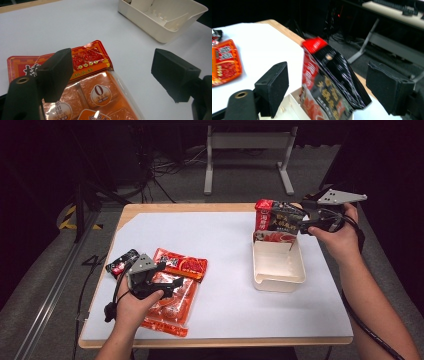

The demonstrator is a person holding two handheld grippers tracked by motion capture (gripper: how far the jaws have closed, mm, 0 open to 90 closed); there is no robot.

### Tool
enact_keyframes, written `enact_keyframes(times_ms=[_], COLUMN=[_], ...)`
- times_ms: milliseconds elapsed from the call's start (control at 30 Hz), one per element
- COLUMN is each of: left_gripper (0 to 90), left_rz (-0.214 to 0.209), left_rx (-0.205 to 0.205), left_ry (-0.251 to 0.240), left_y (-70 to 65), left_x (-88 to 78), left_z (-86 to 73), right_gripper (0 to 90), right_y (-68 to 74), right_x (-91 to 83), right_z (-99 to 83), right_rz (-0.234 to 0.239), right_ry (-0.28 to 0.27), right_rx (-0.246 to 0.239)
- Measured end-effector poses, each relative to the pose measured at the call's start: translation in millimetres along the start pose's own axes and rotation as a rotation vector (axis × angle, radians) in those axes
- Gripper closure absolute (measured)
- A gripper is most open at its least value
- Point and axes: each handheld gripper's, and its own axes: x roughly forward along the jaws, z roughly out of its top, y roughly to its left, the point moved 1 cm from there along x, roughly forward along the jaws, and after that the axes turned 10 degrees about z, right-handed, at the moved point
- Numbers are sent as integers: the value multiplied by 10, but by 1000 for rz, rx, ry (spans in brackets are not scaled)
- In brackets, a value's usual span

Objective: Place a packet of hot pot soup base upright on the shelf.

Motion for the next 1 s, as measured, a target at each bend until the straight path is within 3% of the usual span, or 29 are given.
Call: enact_keyframes(times_ms=[167, 333, 467, 600, 767, 1000], left_gripper=[182, 167, 161, 162, 161, 159], left_rz=[-10, -14, -25, -11, -9, 2], left_rx=[4, 2, 17, 30, 26, 20], left_ry=[7, 0, -13, -13, -29, -23], left_y=[19, 70, 111, 159, 210, 256], left_x=[26, 41, 32, 7, -27, -53], left_z=[2, -10, -3, -1, 1, -5], right_gripper=[175, 171, 199, 211, 230, 244], right_y=[161, 392, 511, 623, 813, 1017], right_x=[-53, -65, -59, -65, -37, 43], right_z=[69, 87, 55, 4, -84, -306], right_rz=[21, 104, 155, 195, 218, 264], right_ry=[-38, -78, -85, -108, -85, -122], right_rx=[-15, -27, 8, 26, 17, 63])
